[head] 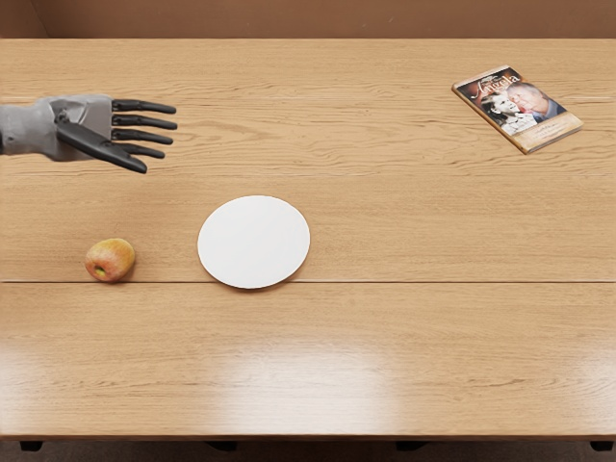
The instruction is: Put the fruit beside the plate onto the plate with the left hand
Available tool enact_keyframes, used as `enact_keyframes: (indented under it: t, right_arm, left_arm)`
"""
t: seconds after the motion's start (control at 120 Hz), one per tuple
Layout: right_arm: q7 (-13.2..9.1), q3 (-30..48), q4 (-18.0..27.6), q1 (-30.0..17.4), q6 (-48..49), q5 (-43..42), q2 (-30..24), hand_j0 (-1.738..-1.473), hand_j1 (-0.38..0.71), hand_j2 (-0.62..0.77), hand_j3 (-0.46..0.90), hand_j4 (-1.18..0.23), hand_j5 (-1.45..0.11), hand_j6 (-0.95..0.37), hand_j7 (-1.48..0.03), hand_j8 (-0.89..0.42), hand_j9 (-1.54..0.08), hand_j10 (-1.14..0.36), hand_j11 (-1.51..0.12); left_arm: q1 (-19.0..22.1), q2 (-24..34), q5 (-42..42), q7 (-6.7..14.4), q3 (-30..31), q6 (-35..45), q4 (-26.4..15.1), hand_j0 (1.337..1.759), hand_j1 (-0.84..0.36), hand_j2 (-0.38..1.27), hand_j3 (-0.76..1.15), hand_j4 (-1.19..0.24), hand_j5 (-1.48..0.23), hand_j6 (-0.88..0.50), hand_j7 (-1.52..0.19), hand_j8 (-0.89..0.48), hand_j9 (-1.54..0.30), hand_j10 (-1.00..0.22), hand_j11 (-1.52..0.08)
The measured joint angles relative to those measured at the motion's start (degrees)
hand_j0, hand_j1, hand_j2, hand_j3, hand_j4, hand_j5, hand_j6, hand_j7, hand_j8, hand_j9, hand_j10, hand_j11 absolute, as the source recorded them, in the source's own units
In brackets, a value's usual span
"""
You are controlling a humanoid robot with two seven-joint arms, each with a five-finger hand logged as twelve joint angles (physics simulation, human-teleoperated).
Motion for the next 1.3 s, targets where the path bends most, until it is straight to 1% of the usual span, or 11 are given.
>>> enact_keyframes:
  t: [0.242, 0.333, 0.442, 0.533, 0.6, 0.667, 0.767, 0.908, 1.017, 1.133, 1.3]
  right_arm:
    - [-0.47, 0.07, 0.10, -0.13, 0.00, 0.07, 0.00, -1.658, -0.31, -0.01, 0.00, -0.03, -0.05, -0.03, -0.05, -0.03, -0.05, -0.03, -0.05]
    - [-0.54, 0.08, 0.09, -0.14, 0.00, 0.08, 0.00, -1.658, -0.31, -0.01, 0.00, -0.03, -0.05, -0.03, -0.05, -0.03, -0.05, -0.03, -0.05]
    - [-0.57, 0.08, 0.08, -0.14, 0.00, 0.08, 0.00, -1.658, -0.31, -0.01, 0.00, -0.03, -0.05, -0.03, -0.05, -0.03, -0.05, -0.03, -0.05]
    - [-0.58, 0.08, 0.09, -0.14, 0.00, 0.08, 0.00, -1.658, -0.31, -0.01, 0.00, -0.03, -0.05, -0.03, -0.05, -0.03, -0.05, -0.03, -0.05]
    - [-0.58, 0.09, 0.09, -0.14, 0.00, 0.08, 0.00, -1.658, -0.31, -0.01, 0.00, -0.03, -0.05, -0.03, -0.05, -0.03, -0.05, -0.03, -0.05]
    - [-0.58, 0.09, 0.09, -0.14, 0.00, 0.09, 0.00, -1.658, -0.31, -0.01, 0.00, -0.03, -0.05, -0.03, -0.05, -0.03, -0.05, -0.03, -0.05]
    - [-0.59, 0.09, 0.08, -0.15, 0.00, 0.09, 0.00, -1.658, -0.31, -0.01, 0.00, -0.03, -0.05, -0.03, -0.05, -0.03, -0.05, -0.03, -0.05]
    - [-0.59, 0.09, 0.09, -0.14, 0.00, 0.08, 0.00, -1.658, -0.31, -0.01, 0.00, -0.03, -0.05, -0.03, -0.05, -0.03, -0.05, -0.03, -0.05]
    - [-0.59, 0.09, 0.09, -0.15, 0.00, 0.09, 0.00, -1.658, -0.31, -0.01, 0.00, -0.03, -0.05, -0.03, -0.05, -0.03, -0.05, -0.03, -0.05]
    - [-0.59, 0.09, 0.08, -0.15, 0.00, 0.09, 0.00, -1.658, -0.31, -0.01, 0.00, -0.03, -0.05, -0.03, -0.05, -0.03, -0.05, -0.03, -0.05]
    - [-0.59, 0.09, 0.08, -0.15, 0.00, 0.09, 0.00, -1.658, -0.31, -0.01, 0.00, -0.03, -0.05, -0.03, -0.05, -0.03, -0.05, -0.03, -0.05]
  left_arm:
    - [-0.69, 0.65, 0.57, 0.03, 1.69, 0.00, -0.62, 1.658, 0.06, 0.05, 0.00, -0.24, -0.32, -0.24, -0.32, -0.24, -0.32, -0.24, -0.32]
    - [-2.48, 2.55, 4.79, 0.80, 2.32, -0.01, -5.48, 1.658, 0.06, 0.05, 0.00, -0.24, -0.32, -0.24, -0.32, -0.24, -0.32, -0.24, -0.32]
    - [-6.68, 6.71, 8.08, 7.07, 2.63, 0.33, -13.00, 1.658, 0.06, 0.05, 0.00, -0.24, -0.32, -0.24, -0.32, -0.24, -0.32, -0.24, -0.32]
    - [-9.84, 8.84, 11.32, 12.03, 3.72, 5.78, -20.07, 1.658, 0.06, 0.05, 0.00, -0.25, -0.32, -0.25, -0.32, -0.25, -0.32, -0.25, -0.32]
    - [-21.12, 10.34, 12.54, 13.70, 10.87, 10.83, -24.66, 1.658, 0.06, 0.05, 0.00, -0.25, -0.32, -0.25, -0.32, -0.25, -0.32, -0.25, -0.32]
    - [-28.76, 11.29, 13.18, 14.49, 19.13, 15.89, -28.96, 1.658, 0.06, 0.05, 0.00, -0.25, -0.32, -0.25, -0.32, -0.25, -0.32, -0.25, -0.32]
    - [-43.96, 9.85, 13.58, 13.93, 35.90, 23.47, -34.40, 1.658, 0.05, 0.05, 0.00, -0.25, -0.32, -0.25, -0.32, -0.25, -0.32, -0.25, -0.32]
    - [-48.36, 5.89, 13.65, 12.99, 50.79, 29.53, -38.61, 1.658, 0.05, 0.05, 0.00, -0.25, -0.32, -0.25, -0.32, -0.25, -0.32, -0.25, -0.32]
    - [-54.80, 0.30, 13.46, 12.74, 60.34, 33.97, -39.92, 1.658, 0.05, 0.05, 0.00, -0.25, -0.32, -0.25, -0.32, -0.25, -0.32, -0.25, -0.32]
    - [-56.69, -3.69, 13.23, 12.62, 66.50, 36.09, -40.65, 1.658, 0.05, 0.05, 0.00, -0.25, -0.32, -0.25, -0.32, -0.25, -0.32, -0.25, -0.32]
    - [-57.05, -10.53, 11.83, 12.58, 70.61, 38.75, -40.99, 1.658, 0.05, 0.05, 0.00, -0.25, -0.33, -0.25, -0.33, -0.25, -0.33, -0.25, -0.33]
